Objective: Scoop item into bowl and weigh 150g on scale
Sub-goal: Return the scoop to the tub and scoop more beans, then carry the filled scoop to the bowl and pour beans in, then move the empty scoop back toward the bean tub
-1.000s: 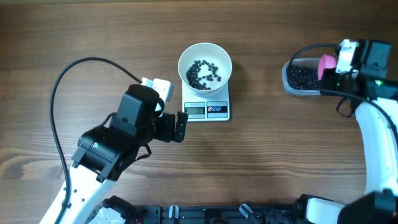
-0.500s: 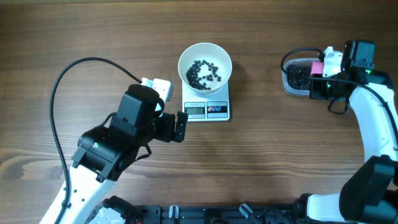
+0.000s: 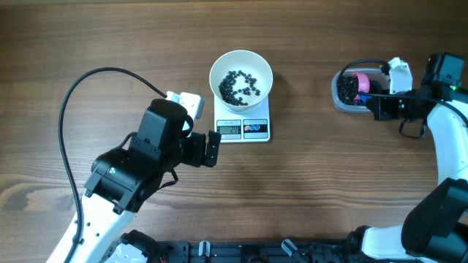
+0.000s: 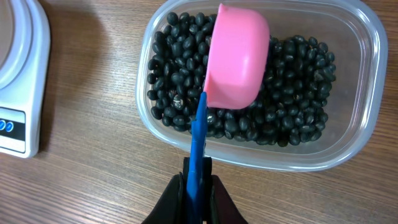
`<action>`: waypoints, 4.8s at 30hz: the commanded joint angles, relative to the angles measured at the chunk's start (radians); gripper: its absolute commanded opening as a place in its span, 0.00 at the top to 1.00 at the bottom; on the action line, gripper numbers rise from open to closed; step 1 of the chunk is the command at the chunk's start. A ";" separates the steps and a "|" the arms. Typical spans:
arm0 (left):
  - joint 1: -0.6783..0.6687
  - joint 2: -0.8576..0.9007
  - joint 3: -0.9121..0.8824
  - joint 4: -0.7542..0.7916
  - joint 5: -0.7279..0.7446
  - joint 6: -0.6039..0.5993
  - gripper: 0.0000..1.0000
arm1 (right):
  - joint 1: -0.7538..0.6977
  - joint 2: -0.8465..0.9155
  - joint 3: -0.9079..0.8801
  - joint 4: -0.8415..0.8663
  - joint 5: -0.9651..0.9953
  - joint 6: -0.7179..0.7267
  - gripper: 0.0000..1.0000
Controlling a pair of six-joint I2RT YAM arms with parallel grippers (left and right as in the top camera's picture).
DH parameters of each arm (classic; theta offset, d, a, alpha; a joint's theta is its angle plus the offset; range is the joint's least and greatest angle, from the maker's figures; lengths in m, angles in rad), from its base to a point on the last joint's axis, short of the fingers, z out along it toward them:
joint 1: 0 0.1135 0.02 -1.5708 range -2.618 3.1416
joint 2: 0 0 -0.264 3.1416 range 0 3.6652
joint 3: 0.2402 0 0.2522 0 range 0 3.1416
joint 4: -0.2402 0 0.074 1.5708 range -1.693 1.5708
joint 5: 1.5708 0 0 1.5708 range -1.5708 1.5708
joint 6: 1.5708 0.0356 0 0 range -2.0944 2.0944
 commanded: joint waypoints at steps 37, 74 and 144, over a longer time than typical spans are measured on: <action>-0.005 -0.003 0.000 0.002 0.012 0.016 0.00 | -0.262 0.065 -0.013 -0.053 -0.472 0.306 0.96; -0.005 -0.003 0.000 0.002 0.012 0.016 0.00 | 0.510 0.034 0.018 0.362 -0.359 0.605 0.96; -0.005 -0.003 0.000 0.002 0.012 0.016 0.00 | 0.190 0.013 -0.015 -0.051 0.224 0.139 0.96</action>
